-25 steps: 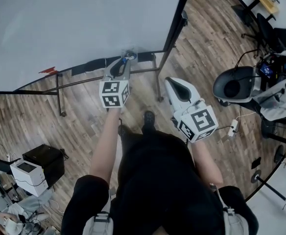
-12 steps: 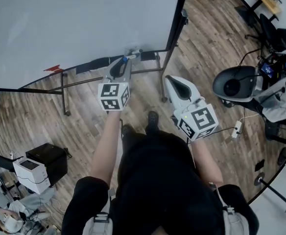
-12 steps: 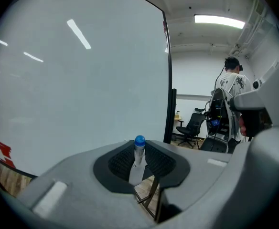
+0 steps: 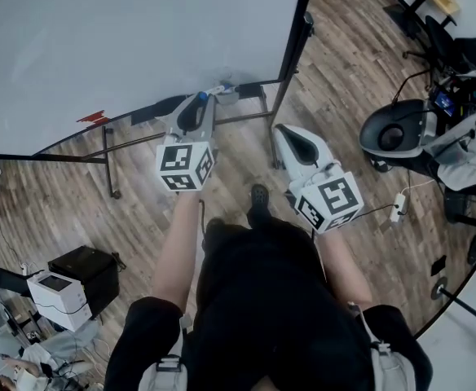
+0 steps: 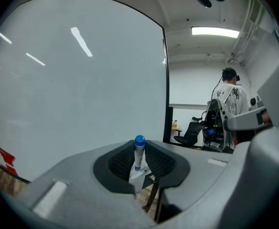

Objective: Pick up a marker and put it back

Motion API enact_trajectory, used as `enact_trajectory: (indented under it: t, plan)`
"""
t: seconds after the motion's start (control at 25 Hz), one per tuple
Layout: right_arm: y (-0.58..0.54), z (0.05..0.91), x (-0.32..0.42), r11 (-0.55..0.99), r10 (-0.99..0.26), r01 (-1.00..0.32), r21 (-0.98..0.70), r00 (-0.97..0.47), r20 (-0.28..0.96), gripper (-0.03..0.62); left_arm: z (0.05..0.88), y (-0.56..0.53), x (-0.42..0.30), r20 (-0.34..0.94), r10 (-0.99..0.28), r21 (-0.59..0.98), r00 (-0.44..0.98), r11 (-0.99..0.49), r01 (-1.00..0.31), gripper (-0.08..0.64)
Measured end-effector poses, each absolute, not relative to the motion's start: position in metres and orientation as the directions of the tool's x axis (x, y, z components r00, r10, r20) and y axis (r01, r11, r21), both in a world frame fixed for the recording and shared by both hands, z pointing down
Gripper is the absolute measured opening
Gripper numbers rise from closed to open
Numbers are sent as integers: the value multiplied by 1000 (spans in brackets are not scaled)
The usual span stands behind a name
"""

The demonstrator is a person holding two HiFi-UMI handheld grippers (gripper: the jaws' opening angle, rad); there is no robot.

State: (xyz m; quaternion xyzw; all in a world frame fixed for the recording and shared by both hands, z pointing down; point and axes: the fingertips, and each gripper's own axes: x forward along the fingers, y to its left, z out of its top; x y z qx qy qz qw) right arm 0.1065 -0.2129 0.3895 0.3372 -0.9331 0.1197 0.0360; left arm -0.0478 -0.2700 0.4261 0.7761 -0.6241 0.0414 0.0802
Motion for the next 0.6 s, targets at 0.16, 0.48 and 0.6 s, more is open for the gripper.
enact_trajectory:
  t: [0.16,0.48,0.6]
  plan:
    - [-196,385,89,723,-647,-664,-194,-748,147,2,412,-251,-61,136,-957,83,256,-246,-966,77]
    - [-141,372,46,687,-696,-699,-198,-711,97,2,390,-197,-93,102,-930,81,352,-345,-935,77]
    - [-123,372,30,662,-720,-722,-202,-687,96,2,387,-175,-108,92,-920,81,382,-375,-923,77]
